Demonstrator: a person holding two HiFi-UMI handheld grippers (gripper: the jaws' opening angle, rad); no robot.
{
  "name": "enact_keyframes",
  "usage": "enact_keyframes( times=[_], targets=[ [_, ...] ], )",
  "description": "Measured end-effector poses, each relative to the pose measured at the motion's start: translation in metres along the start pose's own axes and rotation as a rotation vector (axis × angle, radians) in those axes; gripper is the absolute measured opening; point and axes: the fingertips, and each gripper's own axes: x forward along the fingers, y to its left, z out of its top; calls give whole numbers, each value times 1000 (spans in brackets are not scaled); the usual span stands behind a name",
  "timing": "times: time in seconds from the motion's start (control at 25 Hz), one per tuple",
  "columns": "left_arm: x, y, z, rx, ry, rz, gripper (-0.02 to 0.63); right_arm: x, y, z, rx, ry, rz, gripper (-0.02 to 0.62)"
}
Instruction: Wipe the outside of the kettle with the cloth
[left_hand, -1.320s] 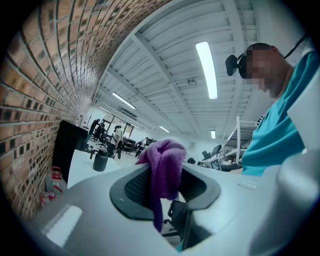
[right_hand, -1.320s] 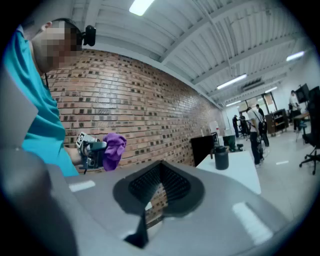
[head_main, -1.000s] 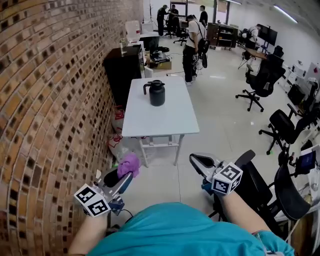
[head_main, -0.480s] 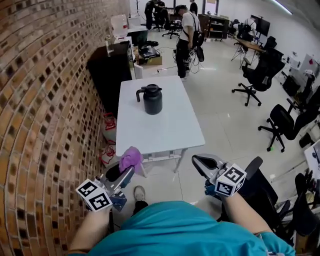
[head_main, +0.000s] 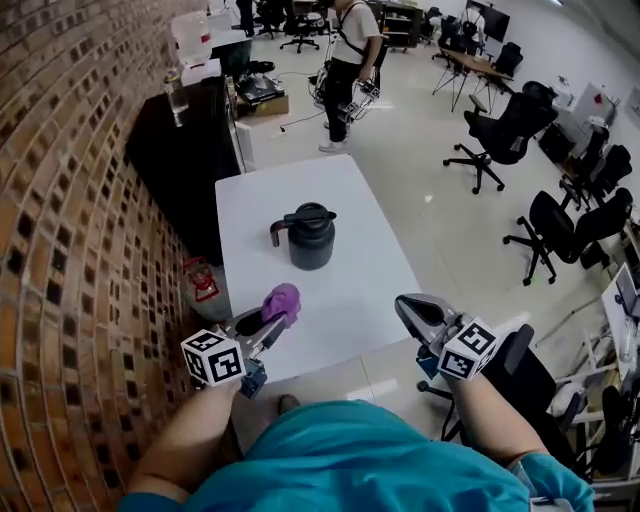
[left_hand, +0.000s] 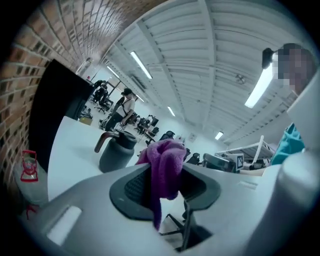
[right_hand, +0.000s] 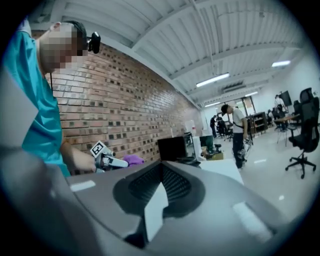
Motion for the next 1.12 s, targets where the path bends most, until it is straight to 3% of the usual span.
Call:
enact_keyframes(
  times=[0.16, 0.48, 0.64, 0.92, 1.12],
  targets=[
    [45, 50, 13, -64, 34, 49, 137, 32, -33, 6, 2, 3, 34, 3],
    [127, 104, 25, -151, 55, 203, 138, 84, -99, -7, -35, 58, 229, 3],
    [145, 121, 10, -170, 101, 209, 137, 98, -114, -18, -17, 91, 217, 3],
    [148, 139, 1, -182, 145, 132, 137, 113, -103, -38, 12, 133, 156, 3],
    [147, 169, -23, -227, 193, 162, 138, 115, -103, -58, 31, 184, 140, 3]
  ],
)
